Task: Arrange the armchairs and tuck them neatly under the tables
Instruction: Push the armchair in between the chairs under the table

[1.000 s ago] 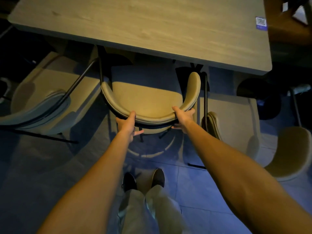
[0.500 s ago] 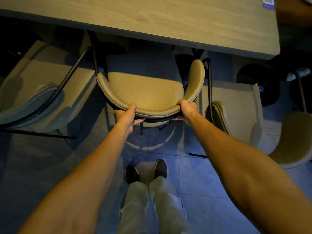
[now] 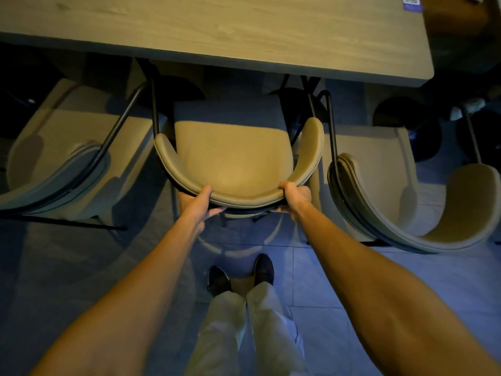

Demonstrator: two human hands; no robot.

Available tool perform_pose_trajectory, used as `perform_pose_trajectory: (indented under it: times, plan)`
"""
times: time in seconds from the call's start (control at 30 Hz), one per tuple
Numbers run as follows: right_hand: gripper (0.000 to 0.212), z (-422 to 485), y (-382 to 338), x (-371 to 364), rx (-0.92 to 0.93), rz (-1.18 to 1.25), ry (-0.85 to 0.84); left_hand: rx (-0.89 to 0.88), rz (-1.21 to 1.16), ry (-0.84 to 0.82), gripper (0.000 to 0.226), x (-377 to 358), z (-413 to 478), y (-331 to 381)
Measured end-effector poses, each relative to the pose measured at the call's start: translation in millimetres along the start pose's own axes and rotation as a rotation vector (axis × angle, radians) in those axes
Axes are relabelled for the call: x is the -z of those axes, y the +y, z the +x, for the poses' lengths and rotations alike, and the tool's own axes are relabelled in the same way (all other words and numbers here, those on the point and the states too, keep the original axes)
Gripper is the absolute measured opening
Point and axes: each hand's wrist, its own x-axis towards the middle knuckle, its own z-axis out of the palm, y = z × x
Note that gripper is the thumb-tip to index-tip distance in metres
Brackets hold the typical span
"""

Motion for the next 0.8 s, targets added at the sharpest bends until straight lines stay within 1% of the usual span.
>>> perform_pose_trajectory:
  times: [0.07,0.13,0.2,0.37,0.53,0.73,0.8]
  plan:
    - [0.036,-3.4,8.4,2.1,0.000,0.010,0.001,0.000,0.010,-0.014,0.068,3.9,-3.5,-3.6]
    - [0.034,-8.4,17.5,3.9,-0.004,0.021,0.004,0.008,0.017,-0.020,0.064,8.4,-6.9,-7.1]
    - [0.037,-11.6,26.6,4.1,0.000,0.030,0.006,0.019,0.021,-0.027,0.061,14.4,-7.3,-10.5]
    - [0.042,-23.7,48.8,4.3,0.001,0.050,0.017,0.041,0.030,-0.031,0.063,32.7,-9.8,-18.1]
    - [0.041,-31.7,68.5,5.8,-0.013,0.072,0.025,0.039,0.063,-0.058,0.064,45.5,-15.3,-22.2]
    - [0.044,-36.1,77.4,6.8,-0.039,0.072,0.035,0.043,0.107,-0.067,0.064,51.8,-21.0,-21.0]
    - [0.049,-38.1,80.4,6.8,-0.042,0.085,0.035,0.048,0.118,-0.063,0.064,52.8,-24.5,-21.0]
